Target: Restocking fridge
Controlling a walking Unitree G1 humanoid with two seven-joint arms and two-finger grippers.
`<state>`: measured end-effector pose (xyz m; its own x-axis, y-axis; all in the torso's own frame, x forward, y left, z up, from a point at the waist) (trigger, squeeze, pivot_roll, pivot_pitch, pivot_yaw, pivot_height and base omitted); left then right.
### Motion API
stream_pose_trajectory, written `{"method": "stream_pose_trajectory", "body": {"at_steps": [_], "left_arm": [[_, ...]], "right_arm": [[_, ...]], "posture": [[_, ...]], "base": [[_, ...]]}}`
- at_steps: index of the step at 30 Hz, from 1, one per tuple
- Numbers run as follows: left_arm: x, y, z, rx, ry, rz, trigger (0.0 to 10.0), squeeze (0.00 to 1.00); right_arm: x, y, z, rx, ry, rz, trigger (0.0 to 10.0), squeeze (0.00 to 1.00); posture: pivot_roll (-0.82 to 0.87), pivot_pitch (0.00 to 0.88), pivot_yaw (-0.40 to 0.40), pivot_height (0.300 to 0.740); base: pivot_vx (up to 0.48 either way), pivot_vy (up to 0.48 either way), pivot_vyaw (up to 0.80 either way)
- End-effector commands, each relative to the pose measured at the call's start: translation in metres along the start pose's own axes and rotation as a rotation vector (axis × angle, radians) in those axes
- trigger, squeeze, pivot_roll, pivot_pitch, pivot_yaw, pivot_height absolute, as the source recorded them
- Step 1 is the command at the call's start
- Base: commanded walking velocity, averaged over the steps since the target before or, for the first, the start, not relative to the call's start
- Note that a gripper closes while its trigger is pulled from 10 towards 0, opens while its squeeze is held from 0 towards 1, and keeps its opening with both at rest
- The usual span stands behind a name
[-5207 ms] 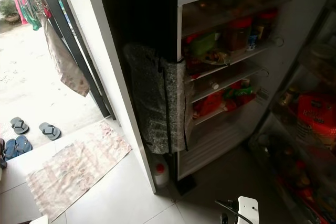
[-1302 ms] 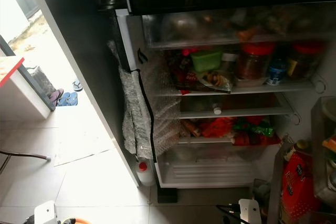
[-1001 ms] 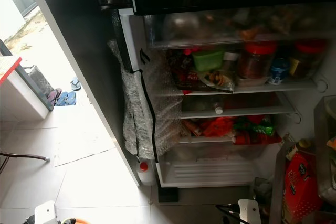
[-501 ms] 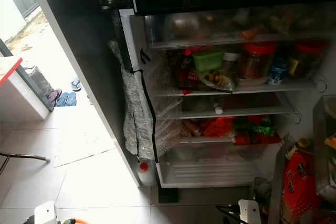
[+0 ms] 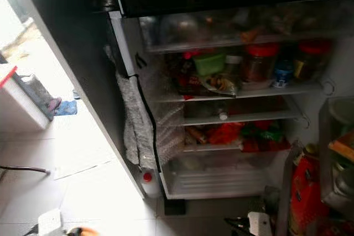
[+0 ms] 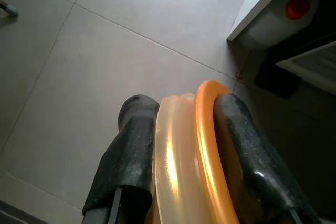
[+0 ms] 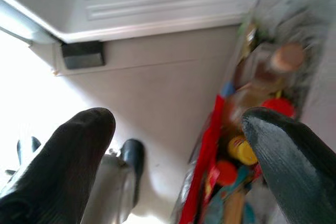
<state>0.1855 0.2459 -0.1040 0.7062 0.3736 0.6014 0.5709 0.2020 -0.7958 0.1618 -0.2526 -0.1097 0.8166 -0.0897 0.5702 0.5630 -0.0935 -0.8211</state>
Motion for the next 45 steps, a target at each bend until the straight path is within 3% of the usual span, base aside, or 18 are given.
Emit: {"method": "stream_pose_trajectory", "body": {"at_steps": [1,19,37,45], "left_arm": [[-0.0171,-0.003,0.0063,0.011,0.016,0.067,10.0,0.0],[-0.0179,-0.0034,0.0083,0.014,0.009,0.068,10.0,0.0],[-0.0154,-0.0026,0.0052,-0.005,0.003,0.064,10.0,0.0],[-0.0147,-0.0025,0.0054,-0.006,0.009,0.064,10.0,0.0]], "right_arm": [[-0.005,-0.0008,0.0007,0.004,-0.002,0.017,10.0,0.0],[-0.0054,-0.0009,-0.0007,-0.005,0.002,0.021,10.0,0.0],[-0.0065,-0.001,-0.0008,-0.011,0.019,0.025,10.0,0.0],[-0.0083,-0.0009,-0.0001,-0.008,0.024,0.038,10.0,0.0]], "posture": [[-0.09,0.031,0.044,0.74],[-0.09,0.024,0.041,0.74],[-0.09,0.023,0.044,0.74],[-0.09,0.025,0.047,0.74]], "base": [[0.0,-0.285,0.0],[0.0,-0.284,0.0],[0.0,0.0,0.0],[0.0,0.0,-0.7]]}}
Point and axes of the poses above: a point about 5 cm out from each wrist's last joint towards the gripper, its own y axis pointing out of the wrist towards the gripper, its own x axis along the axis of the wrist's last joint, z = x × y, the point moved 3 cm from there along y, pointing out of the wrist towards the gripper
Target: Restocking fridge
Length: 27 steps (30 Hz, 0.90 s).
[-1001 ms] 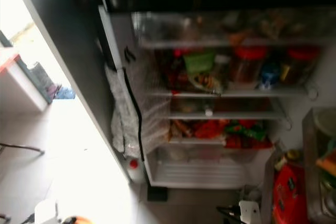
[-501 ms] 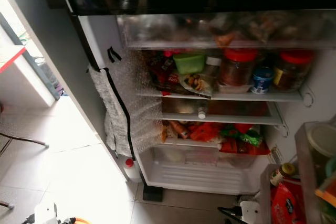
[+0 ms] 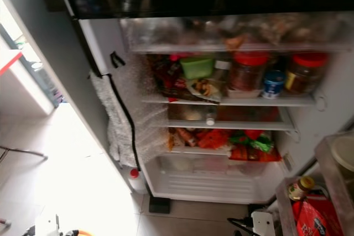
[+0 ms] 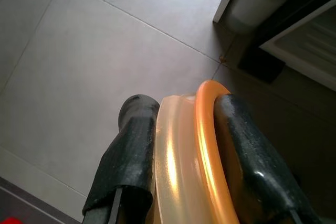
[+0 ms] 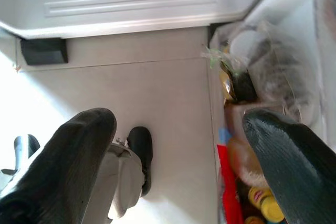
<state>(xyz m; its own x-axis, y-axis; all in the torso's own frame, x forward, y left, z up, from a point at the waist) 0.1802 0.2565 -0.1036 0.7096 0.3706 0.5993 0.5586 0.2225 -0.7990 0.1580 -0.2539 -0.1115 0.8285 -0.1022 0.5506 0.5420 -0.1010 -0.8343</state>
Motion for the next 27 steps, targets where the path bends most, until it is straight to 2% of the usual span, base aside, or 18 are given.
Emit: {"method": "stream_pose_trajectory", "body": {"at_steps": [1,13,20,27], "left_arm": [[-0.0151,-0.0013,-0.0063,-0.029,0.006,0.061,10.0,0.0],[-0.0167,-0.0017,-0.005,-0.023,0.015,0.065,10.0,0.0],[-0.0176,-0.002,-0.0043,-0.021,0.02,0.066,10.0,0.0],[-0.0187,-0.0022,-0.004,-0.019,0.02,0.069,10.0,0.0]], "right_arm": [[-0.0043,-0.0003,0.0017,0.002,0.014,0.014,10.0,0.0],[-0.004,-0.0002,0.0015,0.004,-0.003,0.018,10.0,0.0],[-0.005,-0.0004,0.0009,-0.001,0.003,0.021,10.0,0.0],[-0.0055,-0.0004,0.001,0.002,-0.004,0.027,10.0,0.0]], "posture": [[-0.09,0.025,0.046,0.74],[-0.09,0.028,0.045,0.74],[-0.09,0.029,0.044,0.74],[-0.09,0.03,0.043,0.74]], "base": [[0.0,0.0,-0.59],[0.0,0.0,0.0],[0.0,-0.306,0.0],[0.0,-0.324,-0.65]]}}
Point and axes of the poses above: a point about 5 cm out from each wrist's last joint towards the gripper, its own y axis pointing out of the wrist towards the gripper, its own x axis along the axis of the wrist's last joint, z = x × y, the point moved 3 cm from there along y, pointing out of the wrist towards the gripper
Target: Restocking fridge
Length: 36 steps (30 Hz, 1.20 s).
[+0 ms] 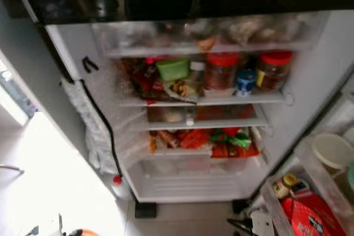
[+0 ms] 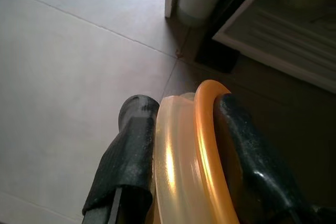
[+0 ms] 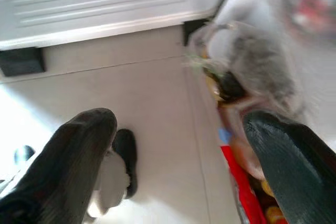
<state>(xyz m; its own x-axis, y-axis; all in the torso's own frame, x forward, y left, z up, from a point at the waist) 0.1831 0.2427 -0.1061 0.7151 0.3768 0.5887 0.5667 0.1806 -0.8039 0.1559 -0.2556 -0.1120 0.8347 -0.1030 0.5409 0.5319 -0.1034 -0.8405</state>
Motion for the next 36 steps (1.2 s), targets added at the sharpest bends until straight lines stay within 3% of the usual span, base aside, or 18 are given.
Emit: {"method": "stream_pose_trajectory", "body": {"at_steps": [1,6,17,21,25,27,30,33,36], "left_arm": [[-0.014,-0.003,0.009,0.022,0.021,0.057,10.0,0.0],[-0.015,-0.003,0.01,0.024,0.021,0.059,10.0,0.0],[-0.01,-0.003,0.01,0.018,0.005,0.031,10.0,0.0],[0.009,0.0,0.003,-0.013,-0.034,-0.036,10.0,0.0],[0.039,0.003,-0.015,-0.1,-0.086,-0.148,10.0,0.0],[0.067,0.002,-0.033,-0.184,-0.099,-0.258,10.0,0.0],[0.078,0.0,-0.04,-0.212,-0.103,-0.302,10.0,0.0],[0.109,-0.01,-0.058,-0.296,-0.121,-0.458,10.0,0.0],[0.122,-0.018,-0.064,-0.33,-0.144,-0.523,10.0,0.0]], "right_arm": [[-0.004,0.0,0.003,0.005,-0.002,0.014,10.0,0.0],[-0.003,0.0,0.003,0.003,-0.005,0.009,10.0,0.0],[-0.003,0.0,0.004,0.014,-0.008,0.012,10.0,0.0],[-0.003,0.0,0.004,0.019,-0.01,0.013,10.0,0.0],[-0.003,0.0,0.004,0.027,-0.016,0.014,10.0,0.0],[-0.003,0.0,0.005,0.036,-0.023,0.014,10.0,0.0],[-0.004,0.0,0.005,0.037,-0.021,0.015,10.0,0.0],[-0.003,0.0,0.006,0.043,-0.028,0.015,10.0,0.0],[-0.003,0.0,0.005,0.046,-0.037,0.018,10.0,0.0]], "posture": [[-0.09,0.03,0.043,0.74],[-0.09,0.03,0.043,0.74],[-0.08,0.029,0.043,0.74],[-0.08,0.028,0.044,0.74],[-0.08,0.025,0.043,0.74],[-0.07,0.026,0.043,0.74],[-0.08,0.023,0.043,0.74],[-0.08,0.018,0.04,0.74],[-0.08,0.016,0.038,0.74]], "base": [[0.0,-0.311,-0.44],[0.0,-0.305,0.0],[0.0,0.0,0.0],[0.0,0.0,0.0],[0.0,0.0,0.0],[0.0,0.0,0.0],[0.0,0.0,0.0],[0.0,0.0,0.0],[0.0,0.0,0.0]]}}
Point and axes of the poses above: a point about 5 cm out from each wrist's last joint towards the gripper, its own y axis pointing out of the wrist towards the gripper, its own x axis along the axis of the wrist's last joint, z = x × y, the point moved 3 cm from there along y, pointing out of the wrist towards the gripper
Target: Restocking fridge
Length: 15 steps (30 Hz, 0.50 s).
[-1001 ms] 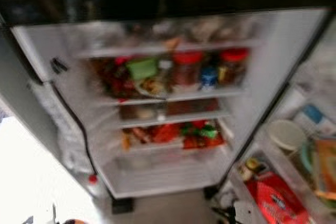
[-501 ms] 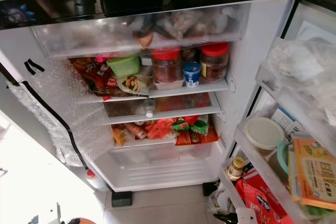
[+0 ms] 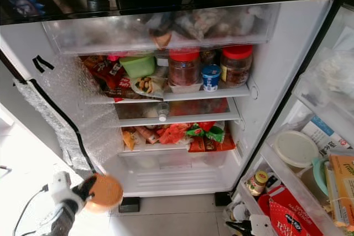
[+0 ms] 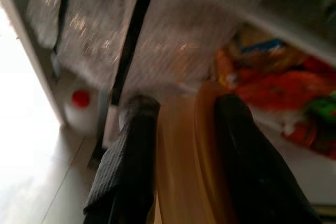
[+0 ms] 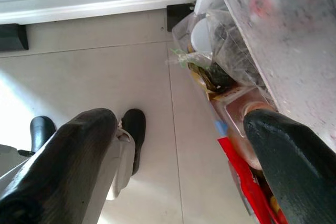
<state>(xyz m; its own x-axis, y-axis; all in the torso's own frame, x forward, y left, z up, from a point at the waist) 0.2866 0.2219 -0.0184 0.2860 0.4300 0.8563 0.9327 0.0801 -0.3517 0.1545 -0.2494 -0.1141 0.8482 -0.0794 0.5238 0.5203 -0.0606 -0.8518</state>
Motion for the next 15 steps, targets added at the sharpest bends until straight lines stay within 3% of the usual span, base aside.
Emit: {"method": "stream_pose_trajectory", "body": {"at_steps": [1,4,5,10,15], "left_arm": [[0.01,-0.002,-0.001,-0.017,-0.035,-0.047,10.0,0.0],[0.022,-0.005,-0.02,-0.102,-0.101,-0.1,10.0,0.0],[0.025,-0.008,-0.034,-0.166,-0.124,-0.107,10.0,0.0],[0.025,-0.025,-0.074,-0.391,-0.168,-0.055,10.0,0.0],[0.03,-0.038,-0.091,-0.498,-0.227,-0.038,10.0,0.0]], "right_arm": [[-0.001,-0.001,-0.001,0.005,-0.012,-0.001,10.0,0.0],[-0.001,-0.001,-0.001,0.006,-0.015,0.0,10.0,0.0],[-0.001,-0.001,-0.002,0.007,-0.016,0.001,10.0,0.0],[-0.001,-0.001,-0.002,0.013,-0.023,0.005,10.0,0.0],[-0.001,-0.001,-0.002,0.02,-0.024,0.007,10.0,0.0]], "posture": [[-0.08,0.013,0.035,0.74],[-0.08,0.01,0.033,0.74],[-0.08,0.008,0.031,0.74],[-0.08,0.011,0.027,0.74],[-0.07,0.021,0.026,0.74]], "base": [[0.0,0.0,0.0],[0.0,0.0,0.0],[0.0,0.0,0.0],[0.0,0.0,0.0],[0.0,0.0,0.0]]}}
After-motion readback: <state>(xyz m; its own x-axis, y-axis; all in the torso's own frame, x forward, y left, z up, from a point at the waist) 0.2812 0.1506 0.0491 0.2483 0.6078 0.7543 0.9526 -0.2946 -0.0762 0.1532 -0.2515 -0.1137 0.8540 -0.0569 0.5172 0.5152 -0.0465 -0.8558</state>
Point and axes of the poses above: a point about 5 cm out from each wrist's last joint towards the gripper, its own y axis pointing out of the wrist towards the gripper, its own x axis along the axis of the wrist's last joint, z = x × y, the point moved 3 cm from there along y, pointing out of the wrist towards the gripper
